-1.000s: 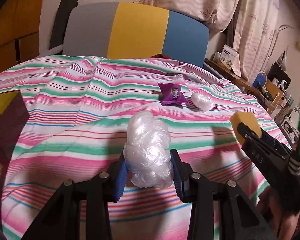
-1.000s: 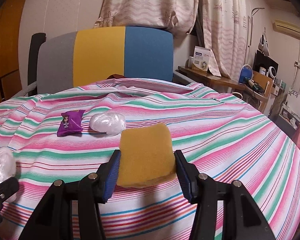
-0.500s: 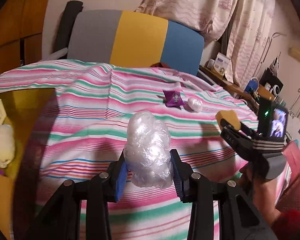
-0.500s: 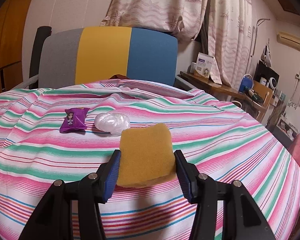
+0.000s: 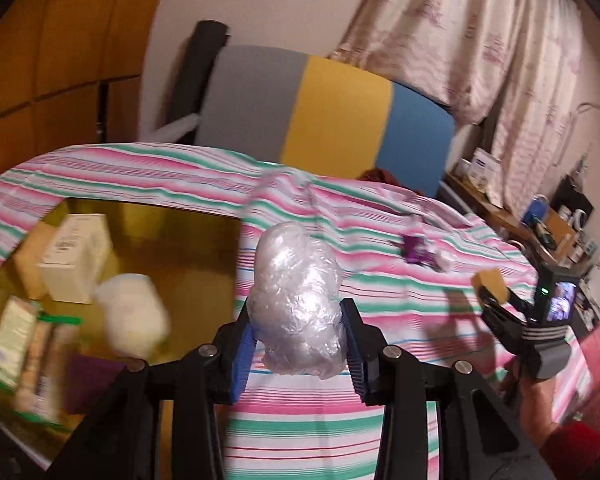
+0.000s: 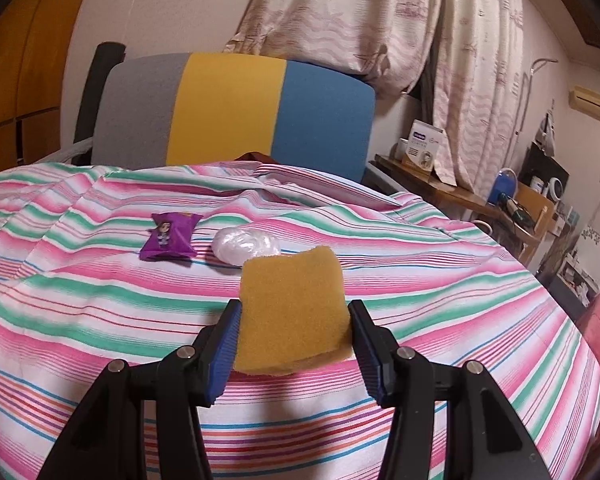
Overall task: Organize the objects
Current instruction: 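Carry the wrapped ball into the gold tray and open the left tool, then lower the yellow sponge into the gold tray and open the right tool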
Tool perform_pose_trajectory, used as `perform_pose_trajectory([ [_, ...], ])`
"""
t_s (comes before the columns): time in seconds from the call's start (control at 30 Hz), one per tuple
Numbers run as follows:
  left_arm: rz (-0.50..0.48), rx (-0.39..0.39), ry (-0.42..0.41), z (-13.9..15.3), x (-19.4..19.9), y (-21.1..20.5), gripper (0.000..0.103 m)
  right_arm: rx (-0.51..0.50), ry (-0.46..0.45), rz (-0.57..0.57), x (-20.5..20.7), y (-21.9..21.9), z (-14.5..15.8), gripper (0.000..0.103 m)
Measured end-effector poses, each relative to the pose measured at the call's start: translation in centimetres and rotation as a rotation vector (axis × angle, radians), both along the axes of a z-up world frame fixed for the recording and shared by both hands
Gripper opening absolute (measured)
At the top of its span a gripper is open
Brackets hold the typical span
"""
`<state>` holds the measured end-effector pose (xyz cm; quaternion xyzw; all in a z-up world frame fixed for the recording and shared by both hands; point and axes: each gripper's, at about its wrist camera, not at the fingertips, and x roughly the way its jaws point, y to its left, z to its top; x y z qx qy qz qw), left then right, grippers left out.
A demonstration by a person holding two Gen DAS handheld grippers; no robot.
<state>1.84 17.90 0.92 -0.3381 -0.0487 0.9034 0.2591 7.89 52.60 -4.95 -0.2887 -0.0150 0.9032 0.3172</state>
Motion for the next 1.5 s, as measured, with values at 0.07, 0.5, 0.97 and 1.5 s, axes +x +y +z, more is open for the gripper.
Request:
perform_pose_trajectory([
  [0.07,0.038,-0.004,-0.009,0.1,-0.9,-1.9,0.041,0.010,0.000,0.021,-0.1,-0.4,0.1,0.054],
  [0.5,0.225,-0.070,-0.120,-2.8,-5.3,-10.3,0.041,0.000,0.032,0.141,-0.1,-4.9,1.8,0.054],
  [0.97,0.237,-0.132,-0.130,-4.9,-5.0,-11.3,0.071,-0.052,0.041,0.106,0.7,-5.0,1.6,0.054],
  [1.5,0.232,-0.136,-0.095,-4.6,-2.0,-12.2,0.081,-0.293,0.101,0.398,-1.8,-15.5,4.1,0.054],
])
